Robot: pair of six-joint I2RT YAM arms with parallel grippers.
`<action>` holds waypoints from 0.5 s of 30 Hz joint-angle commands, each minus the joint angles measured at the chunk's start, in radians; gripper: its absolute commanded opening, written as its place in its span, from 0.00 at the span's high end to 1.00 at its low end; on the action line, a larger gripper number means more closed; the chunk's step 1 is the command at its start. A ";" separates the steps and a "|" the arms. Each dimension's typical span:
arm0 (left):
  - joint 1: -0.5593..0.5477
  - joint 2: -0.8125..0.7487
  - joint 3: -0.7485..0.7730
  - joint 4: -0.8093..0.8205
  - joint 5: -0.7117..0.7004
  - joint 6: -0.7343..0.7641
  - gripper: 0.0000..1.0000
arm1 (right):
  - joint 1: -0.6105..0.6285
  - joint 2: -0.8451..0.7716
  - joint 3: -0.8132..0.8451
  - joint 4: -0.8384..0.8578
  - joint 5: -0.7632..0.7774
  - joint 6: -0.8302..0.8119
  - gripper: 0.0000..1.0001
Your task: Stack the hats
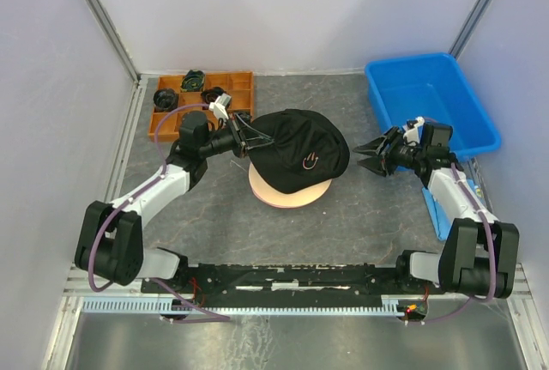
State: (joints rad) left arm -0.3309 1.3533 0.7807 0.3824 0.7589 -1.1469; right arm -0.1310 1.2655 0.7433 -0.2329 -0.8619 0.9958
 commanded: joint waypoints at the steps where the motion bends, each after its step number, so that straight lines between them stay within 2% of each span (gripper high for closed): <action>1: 0.003 0.019 0.005 0.029 0.002 -0.019 0.97 | -0.001 0.026 -0.055 0.287 -0.037 0.104 0.41; 7: 0.003 0.024 0.005 0.029 0.006 -0.020 0.97 | 0.009 0.118 -0.169 0.687 -0.057 0.330 0.38; 15: 0.003 0.032 0.006 0.029 0.007 -0.020 0.97 | 0.029 0.232 -0.259 1.105 -0.063 0.570 0.35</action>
State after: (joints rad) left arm -0.3302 1.3663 0.7807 0.4019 0.7654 -1.1633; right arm -0.1108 1.4544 0.5259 0.5732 -0.8967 1.3865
